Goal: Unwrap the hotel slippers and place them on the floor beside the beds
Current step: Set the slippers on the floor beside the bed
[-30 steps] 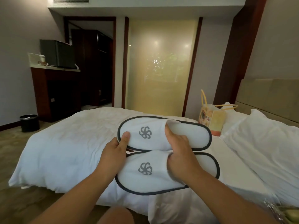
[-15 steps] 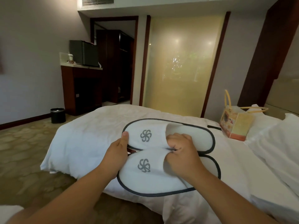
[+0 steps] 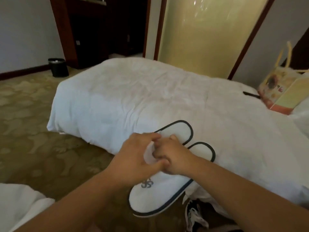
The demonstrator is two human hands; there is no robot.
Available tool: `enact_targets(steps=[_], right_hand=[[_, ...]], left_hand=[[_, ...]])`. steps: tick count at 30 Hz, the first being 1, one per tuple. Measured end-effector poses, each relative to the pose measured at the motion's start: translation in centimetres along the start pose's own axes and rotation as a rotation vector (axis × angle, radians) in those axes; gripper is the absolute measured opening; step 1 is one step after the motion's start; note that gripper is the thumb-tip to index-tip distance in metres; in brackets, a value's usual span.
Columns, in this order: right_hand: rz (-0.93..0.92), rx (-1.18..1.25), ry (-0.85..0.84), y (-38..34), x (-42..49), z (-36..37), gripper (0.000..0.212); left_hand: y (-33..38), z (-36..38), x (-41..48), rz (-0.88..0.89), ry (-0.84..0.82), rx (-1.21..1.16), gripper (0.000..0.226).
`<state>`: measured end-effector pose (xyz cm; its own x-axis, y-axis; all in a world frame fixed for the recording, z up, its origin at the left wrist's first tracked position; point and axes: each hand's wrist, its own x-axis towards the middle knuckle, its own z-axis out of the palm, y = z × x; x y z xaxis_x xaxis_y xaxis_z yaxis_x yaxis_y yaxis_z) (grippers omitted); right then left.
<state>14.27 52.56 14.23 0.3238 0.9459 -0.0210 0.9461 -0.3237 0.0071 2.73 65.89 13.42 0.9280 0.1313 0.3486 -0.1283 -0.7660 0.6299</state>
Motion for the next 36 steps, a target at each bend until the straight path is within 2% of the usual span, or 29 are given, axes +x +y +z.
enact_targets(steps=[2,6,9,13,19,24,27,31,36], right_hand=[[-0.027,-0.047,-0.099,1.0,2.4,3.6,0.012],[-0.030,0.102,-0.266,3.3,5.1,9.9,0.019],[0.022,0.196,-0.285,4.6,7.2,15.4,0.006],[0.147,0.280,-0.360,6.0,9.4,23.6,0.017],[0.152,0.328,-0.589,6.9,12.8,35.0,0.029],[0.054,0.371,-0.563,9.1,16.1,43.1,0.022],[0.018,0.425,-0.566,11.0,18.1,47.6,0.025],[0.017,0.456,-0.593,13.0,19.9,52.6,0.029],[0.122,0.550,-0.625,14.3,20.6,57.4,0.028]], left_hand=[[-1.9,2.4,1.2,-0.015,-0.076,0.091,0.077],[-8.2,6.8,2.9,-0.181,-0.252,0.170,0.094],[-12.4,10.3,3.4,-0.252,-0.354,0.181,0.092],[-17.9,14.6,3.4,-0.307,-0.467,0.170,0.087],[-26.2,20.8,2.2,-0.327,-0.607,0.250,0.082],[-34.3,26.2,1.3,-0.375,-0.674,0.294,0.092],[-38.6,29.5,1.2,-0.391,-0.690,0.315,0.091],[-42.9,33.3,1.8,-0.374,-0.716,0.314,0.089],[-45.9,36.9,2.2,-0.355,-0.724,0.313,0.087]])
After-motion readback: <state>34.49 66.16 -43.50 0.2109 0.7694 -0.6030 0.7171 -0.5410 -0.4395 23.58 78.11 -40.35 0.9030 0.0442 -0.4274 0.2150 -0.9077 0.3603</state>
